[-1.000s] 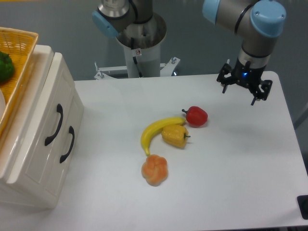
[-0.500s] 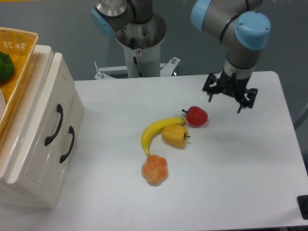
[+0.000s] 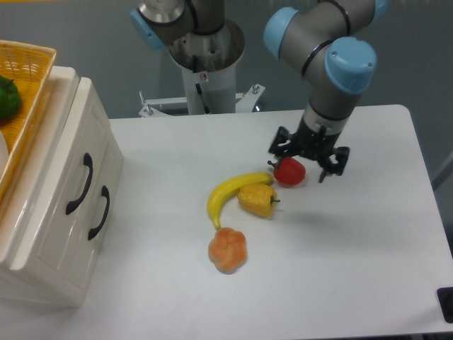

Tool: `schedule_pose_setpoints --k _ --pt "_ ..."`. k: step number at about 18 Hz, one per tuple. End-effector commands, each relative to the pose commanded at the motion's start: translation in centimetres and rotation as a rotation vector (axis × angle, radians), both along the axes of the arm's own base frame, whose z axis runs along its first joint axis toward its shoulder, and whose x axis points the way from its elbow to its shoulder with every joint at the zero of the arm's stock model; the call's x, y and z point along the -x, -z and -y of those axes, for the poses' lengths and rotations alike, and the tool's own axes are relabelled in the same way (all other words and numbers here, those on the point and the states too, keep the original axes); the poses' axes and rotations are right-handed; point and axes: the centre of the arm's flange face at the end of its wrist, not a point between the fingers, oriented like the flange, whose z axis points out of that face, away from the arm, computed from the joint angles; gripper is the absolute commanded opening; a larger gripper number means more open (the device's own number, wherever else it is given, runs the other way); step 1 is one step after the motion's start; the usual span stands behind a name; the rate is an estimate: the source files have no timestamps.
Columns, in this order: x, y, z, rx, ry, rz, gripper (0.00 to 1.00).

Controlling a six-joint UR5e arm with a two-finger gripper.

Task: Slide open the top white drawer
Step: 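Swing the gripper over the fruit toward the upper drawer's black handle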

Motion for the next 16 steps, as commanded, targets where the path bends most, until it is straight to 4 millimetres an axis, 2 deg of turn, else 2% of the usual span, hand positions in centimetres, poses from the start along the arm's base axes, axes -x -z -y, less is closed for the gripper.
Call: schedule_pose_setpoints --k 4,9,16 --pt "-1.6 -0.6 -1.4 0.007 -0.071 0.013 1.0" --pt "-5.2 -0.2 -4.8 0.028 -0.1 0.043 1.0" --pt "-10.4 -0.3 -8.6 0.058 -0.129 0.089 1.0"
